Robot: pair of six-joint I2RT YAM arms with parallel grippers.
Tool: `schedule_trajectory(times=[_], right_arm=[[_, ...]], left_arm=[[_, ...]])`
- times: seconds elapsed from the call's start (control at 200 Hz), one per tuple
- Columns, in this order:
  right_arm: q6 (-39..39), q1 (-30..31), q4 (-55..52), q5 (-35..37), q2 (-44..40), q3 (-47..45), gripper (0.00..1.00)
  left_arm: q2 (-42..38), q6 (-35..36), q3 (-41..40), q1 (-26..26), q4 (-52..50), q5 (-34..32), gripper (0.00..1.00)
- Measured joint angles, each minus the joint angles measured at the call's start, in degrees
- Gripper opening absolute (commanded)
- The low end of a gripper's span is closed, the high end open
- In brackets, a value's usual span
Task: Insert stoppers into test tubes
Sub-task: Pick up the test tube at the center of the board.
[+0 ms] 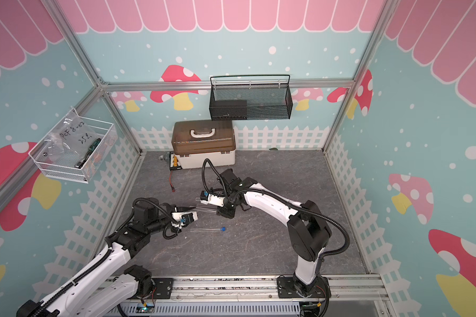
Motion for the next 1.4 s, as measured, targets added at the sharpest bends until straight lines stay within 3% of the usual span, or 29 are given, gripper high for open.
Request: schedule_trajectory(times=[0.185,0.815,1.081,1.401], right_arm=[[4.4,0.0,-3.2,-1.5,-1.5,0.2,0.05],[11.3,0.0,-8.5,-5.4,-1.6,3.8,0.05],[12.2,0.0,-10.0,-7.3,-1.6,6.3,0.05],[13.3,0.0,-12.3,-9.1,-0.9,8.4,0.06]], left_arm=[[1.4,6.8,0.0,-1.3,2.0,-1.9,0.42],[6.3,17.0,3.0,-3.6,1.3,-1.7,0.5],[7.9,20.7,3.3,-5.6,2.6,-4.3,0.45],[9.2,24.8,3.3,-7.1,6.1,-7.7,0.3]])
